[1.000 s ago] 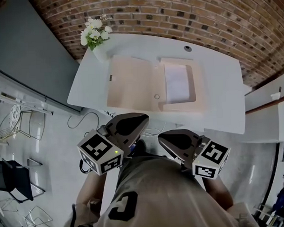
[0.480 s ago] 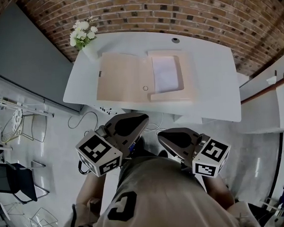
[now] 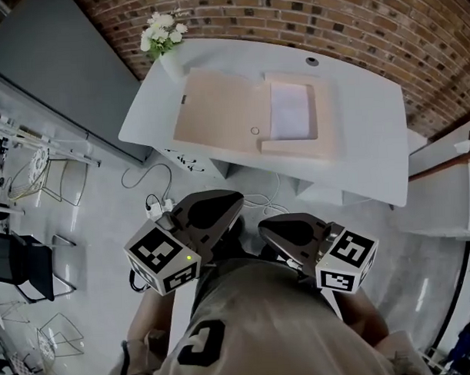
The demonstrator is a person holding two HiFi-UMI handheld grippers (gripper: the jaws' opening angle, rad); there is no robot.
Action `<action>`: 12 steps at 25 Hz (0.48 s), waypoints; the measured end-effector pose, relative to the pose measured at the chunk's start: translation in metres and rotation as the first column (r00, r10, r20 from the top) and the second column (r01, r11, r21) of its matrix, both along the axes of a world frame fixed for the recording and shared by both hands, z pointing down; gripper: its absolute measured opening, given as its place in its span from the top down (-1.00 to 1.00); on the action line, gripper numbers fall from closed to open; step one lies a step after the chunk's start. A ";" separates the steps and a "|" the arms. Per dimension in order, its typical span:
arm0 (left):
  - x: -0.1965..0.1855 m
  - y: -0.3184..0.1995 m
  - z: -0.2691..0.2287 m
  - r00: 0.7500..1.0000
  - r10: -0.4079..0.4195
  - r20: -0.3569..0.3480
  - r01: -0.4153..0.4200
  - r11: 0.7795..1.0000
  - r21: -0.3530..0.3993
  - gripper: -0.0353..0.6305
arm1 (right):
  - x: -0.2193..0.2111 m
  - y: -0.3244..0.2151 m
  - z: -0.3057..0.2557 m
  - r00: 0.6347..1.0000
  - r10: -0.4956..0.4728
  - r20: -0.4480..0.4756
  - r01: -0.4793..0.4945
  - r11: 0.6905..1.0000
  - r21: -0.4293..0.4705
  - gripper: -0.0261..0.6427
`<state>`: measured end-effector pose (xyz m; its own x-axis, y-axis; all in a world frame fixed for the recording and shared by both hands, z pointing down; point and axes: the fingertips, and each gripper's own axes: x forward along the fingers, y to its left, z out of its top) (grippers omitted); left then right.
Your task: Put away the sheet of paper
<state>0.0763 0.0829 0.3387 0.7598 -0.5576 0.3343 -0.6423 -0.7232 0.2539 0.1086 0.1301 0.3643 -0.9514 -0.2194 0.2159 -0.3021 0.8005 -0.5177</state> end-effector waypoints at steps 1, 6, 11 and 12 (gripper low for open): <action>-0.004 0.002 0.000 1.000 -0.007 0.001 0.007 1.000 0.001 0.85 | -0.004 0.001 -0.001 1.000 -0.006 0.000 0.006 1.000 0.001 0.85; -0.020 0.002 0.003 1.000 0.008 0.005 -0.008 1.000 0.020 0.85 | -0.022 0.000 0.000 1.000 -0.003 -0.015 0.004 1.000 0.008 0.85; -0.042 -0.004 0.012 1.000 0.024 0.010 -0.024 0.999 0.026 0.85 | -0.048 -0.007 0.001 0.998 0.004 -0.058 -0.002 1.000 0.025 0.85; -0.049 -0.007 0.013 1.000 0.022 0.009 -0.022 0.999 0.029 0.85 | -0.054 -0.007 0.000 0.998 0.000 -0.069 0.003 0.999 0.036 0.85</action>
<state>0.0270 0.0760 0.3513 0.7692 -0.5503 0.3249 -0.6283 -0.7440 0.2273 0.0542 0.1226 0.3645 -0.9350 -0.2268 0.2727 -0.3348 0.8184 -0.4670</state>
